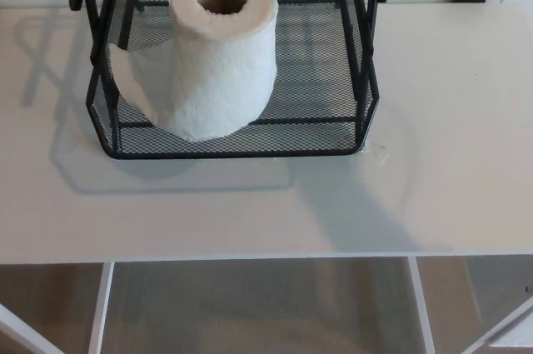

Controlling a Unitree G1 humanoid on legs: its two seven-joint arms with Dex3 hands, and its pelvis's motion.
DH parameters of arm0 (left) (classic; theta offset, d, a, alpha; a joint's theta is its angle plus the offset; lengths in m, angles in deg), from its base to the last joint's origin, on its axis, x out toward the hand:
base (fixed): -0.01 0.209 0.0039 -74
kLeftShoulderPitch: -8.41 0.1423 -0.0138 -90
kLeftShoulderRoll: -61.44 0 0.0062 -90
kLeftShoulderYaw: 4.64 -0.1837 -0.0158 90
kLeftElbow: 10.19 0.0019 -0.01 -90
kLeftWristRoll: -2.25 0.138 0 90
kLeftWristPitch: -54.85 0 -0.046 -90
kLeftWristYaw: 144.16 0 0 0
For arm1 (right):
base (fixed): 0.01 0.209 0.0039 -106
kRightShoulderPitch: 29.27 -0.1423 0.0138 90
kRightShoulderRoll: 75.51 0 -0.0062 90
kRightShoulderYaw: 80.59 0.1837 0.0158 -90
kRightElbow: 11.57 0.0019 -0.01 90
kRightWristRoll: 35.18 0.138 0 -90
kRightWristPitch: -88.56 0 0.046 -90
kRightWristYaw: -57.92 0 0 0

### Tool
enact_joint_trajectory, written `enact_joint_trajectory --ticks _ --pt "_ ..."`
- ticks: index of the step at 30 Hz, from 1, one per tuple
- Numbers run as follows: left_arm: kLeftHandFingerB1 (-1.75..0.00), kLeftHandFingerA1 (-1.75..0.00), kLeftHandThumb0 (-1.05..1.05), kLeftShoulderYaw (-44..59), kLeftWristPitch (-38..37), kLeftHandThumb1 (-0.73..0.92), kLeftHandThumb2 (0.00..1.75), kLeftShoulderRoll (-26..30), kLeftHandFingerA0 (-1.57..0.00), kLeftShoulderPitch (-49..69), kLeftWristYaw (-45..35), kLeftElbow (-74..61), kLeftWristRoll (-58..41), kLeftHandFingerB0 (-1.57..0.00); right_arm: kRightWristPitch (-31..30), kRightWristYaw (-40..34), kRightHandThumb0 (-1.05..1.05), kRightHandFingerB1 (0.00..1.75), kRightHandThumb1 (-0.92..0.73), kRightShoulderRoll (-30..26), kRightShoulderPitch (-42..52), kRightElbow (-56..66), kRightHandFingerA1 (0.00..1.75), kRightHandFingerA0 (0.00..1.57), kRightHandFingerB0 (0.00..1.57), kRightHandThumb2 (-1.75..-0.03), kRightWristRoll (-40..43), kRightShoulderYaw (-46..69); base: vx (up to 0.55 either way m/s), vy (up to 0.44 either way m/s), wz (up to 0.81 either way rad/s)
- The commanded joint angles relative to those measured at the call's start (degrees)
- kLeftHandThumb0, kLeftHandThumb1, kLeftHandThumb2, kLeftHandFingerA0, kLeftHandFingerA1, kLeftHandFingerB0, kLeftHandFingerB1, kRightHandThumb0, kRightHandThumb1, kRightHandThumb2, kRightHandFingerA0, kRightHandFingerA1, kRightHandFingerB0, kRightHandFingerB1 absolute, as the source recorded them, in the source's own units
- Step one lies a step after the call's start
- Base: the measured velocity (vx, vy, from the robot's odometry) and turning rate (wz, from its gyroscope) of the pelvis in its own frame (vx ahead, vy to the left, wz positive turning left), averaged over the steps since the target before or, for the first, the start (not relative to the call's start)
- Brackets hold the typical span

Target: The robot walks towards a desk on which a file tray is kept in the middle and a toilet paper roll is kept on its right. The robot uses its right hand to hook on finger in the gap of the roll and grabs it, lifts it and places it on the tray.

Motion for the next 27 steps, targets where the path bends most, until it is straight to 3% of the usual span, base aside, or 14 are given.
enact_joint_trajectory --ticks 1,6,9,13,16,18,19,20,22,23,24,25,26,27 --pt "-0.45 -0.55 -0.58 0.6 -1.9 0.87 0.65 1.7 -0.43 0.7 -0.1 0.7 -0.7 -0.29 -1.0 -11.1 -0.47 0.21 -0.65 -13.2 41.3 -3.7 0.42 0.6 0.11 -0.62 11.3 62.6 0.0 0.0 0.0" --pt "-0.45 -0.55 -0.58 1.0 -3.3 0.87 0.65 1.7 -0.4 1.5 -0.7 0.5 -1.1 -0.29 1.7 -24.9 -0.52 0.28 -0.62 -7.7 55.9 -9.2 0.41 0.64 0.15 -0.58 13.5 71.6 0.0 0.0 0.0" --pt "-0.45 -0.56 -0.59 0.9 -3.3 0.86 0.65 1.6 -0.42 1.4 -0.1 0.5 -0.9 -0.3 3.9 -28.3 -0.48 0.29 -0.59 -7.0 59.7 -14.6 0.43 0.65 0.21 -0.58 17.0 72.3 0.0 0.0 0.0" --pt "-0.45 -0.56 -0.58 1.2 -3.7 0.88 0.65 1.9 -0.42 1.4 -0.7 1.0 -1.1 -0.29 8.1 -35.4 -0.49 0.29 -0.55 -1.0 64.5 -17.5 0.45 0.71 0.23 -0.56 20.2 73.0 0.0 0.0 0.0" --pt "-0.47 -0.59 -0.56 2.0 -2.0 0.87 0.65 1.5 -0.44 1.1 0.5 1.0 -1.9 -0.31 16.7 -45.2 -0.53 0.29 -0.56 5.0 67.9 -20.6 0.47 0.71 0.22 -0.58 20.2 70.8 0.0 0.0 0.0" --pt "-0.47 -0.58 -0.57 1.6 -2.6 0.87 0.66 1.4 -0.43 1.4 0.5 1.0 -1.4 -0.3 17.2 -47.1 -0.5 0.28 -0.58 6.1 67.4 -20.8 0.47 0.69 0.19 -0.57 20.7 71.2 0.0 0.0 0.0" --pt "-0.47 -0.59 -0.57 1.7 -2.2 0.86 0.65 1.3 -0.44 1.3 0.5 1.0 -1.7 -0.32 17.4 -49.2 -0.5 0.28 -0.59 6.5 66.8 -21.8 0.51 0.75 0.18 -0.58 21.2 71.5 0.0 0.0 0.0" --pt "-0.47 -0.59 -0.58 2.3 -1.5 0.84 0.66 1.2 -0.47 1.2 0.7 1.0 -2.3 -0.33 17.7 -52.1 -0.52 0.28 -0.65 6.8 66.6 -23.5 0.49 0.42 0.13 -0.61 21.2 71.3 0.0 0.0 0.0" --pt "-0.47 -0.59 -0.57 2.5 -1.2 0.84 0.66 1.1 -0.46 1.2 0.7 0.8 -2.6 -0.33 17.8 -54.3 -0.51 0.28 -0.65 7.8 66.5 -24.9 0.4 0.39 0.12 -0.6 21.9 71.8 0.0 0.0 0.0" --pt "-0.47 -0.59 -0.57 2.5 -1.3 0.84 0.65 1.0 -0.48 1.2 1.1 0.8 -2.5 -0.35 15.9 -56.3 -0.51 0.3 -0.63 8.5 64.8 -25.9 0.61 0.49 0.11 -0.58 24.6 74.6 0.0 0.0 0.0" --pt "-0.47 -0.58 -0.57 2.4 -1.8 0.85 0.66 1.0 -0.45 1.5 0.8 0.7 -2.4 -0.32 15.5 -57.9 -0.57 0.33 -0.53 9.0 63.9 -27.4 0.62 0.5 0.05 -0.79 26.3 75.9 0.0 0.0 0.0" --pt "-0.46 -0.57 -0.58 2.1 -2.1 0.86 0.66 1.0 -0.44 1.6 0.6 0.8 -2.1 -0.3 14.2 -58.8 -0.52 0.29 -0.67 9.7 63.7 -27.2 0.95 0.69 0.08 -0.6 26.5 76.5 0.0 0.0 0.0" --pt "-0.46 -0.57 -0.58 1.8 -2.4 0.86 0.66 1.1 -0.44 1.6 0.7 1.0 -1.6 -0.3 12.1 -59.5 -0.52 0.29 -0.67 10.7 63.5 -26.1 0.95 0.69 0.08 -0.6 26.3 77.3 0.0 0.0 0.0" --pt "-0.46 -0.56 -0.58 1.8 -2.3 0.85 0.66 1.0 -0.44 1.5 0.8 1.2 -1.7 -0.31 12.8 -59.4 -0.58 0.34 -0.54 10.7 63.6 -27.1 0.81 0.54 0.06 -0.81 26.9 77.3 0.0 0.0 0.0"
